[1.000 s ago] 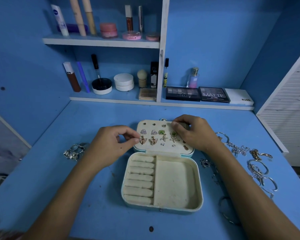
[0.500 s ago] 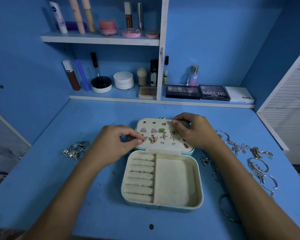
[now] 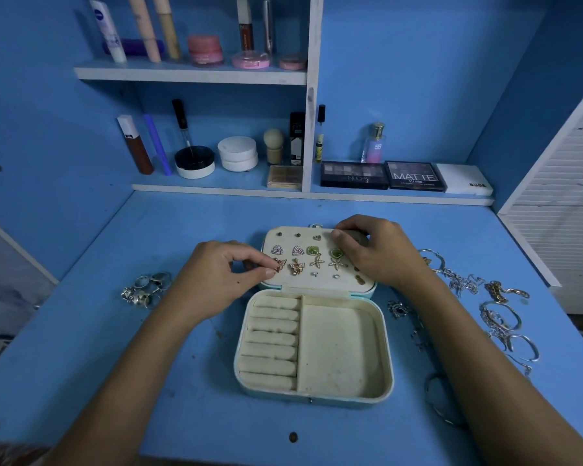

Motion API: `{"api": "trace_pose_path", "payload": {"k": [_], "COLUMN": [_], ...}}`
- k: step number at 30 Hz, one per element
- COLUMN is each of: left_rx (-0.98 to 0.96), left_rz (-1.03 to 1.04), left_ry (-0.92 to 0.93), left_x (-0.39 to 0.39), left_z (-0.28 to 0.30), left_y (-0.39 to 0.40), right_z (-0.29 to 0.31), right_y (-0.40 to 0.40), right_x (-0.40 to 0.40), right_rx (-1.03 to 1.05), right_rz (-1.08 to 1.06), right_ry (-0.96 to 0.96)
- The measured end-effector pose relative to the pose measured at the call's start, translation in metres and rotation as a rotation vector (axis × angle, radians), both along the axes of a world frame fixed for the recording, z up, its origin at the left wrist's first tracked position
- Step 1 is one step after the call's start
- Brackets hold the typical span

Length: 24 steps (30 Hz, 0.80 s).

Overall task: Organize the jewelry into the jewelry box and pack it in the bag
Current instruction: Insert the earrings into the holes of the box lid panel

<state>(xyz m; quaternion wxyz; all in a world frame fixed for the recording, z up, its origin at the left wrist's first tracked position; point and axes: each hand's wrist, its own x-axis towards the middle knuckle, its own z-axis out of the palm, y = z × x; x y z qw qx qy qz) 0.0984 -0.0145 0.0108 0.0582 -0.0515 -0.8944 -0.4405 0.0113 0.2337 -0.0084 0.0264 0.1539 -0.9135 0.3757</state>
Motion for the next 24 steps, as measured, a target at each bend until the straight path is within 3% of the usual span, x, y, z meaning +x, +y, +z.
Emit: {"api": "trace_pose_path", "payload": {"k": [24], "left_rx": [-0.017], "left_rz": [-0.023], "left_ry": [0.02], "left_x": [0.0039], "left_z": [0.0019], "left_y": [0.0003], "right_z": [0.0017], "right_y": [0.0005], "right_x": [0.0016], "right_rx": [-0.019], "right_rz": [-0.013], "right_ry": [0.027]}}
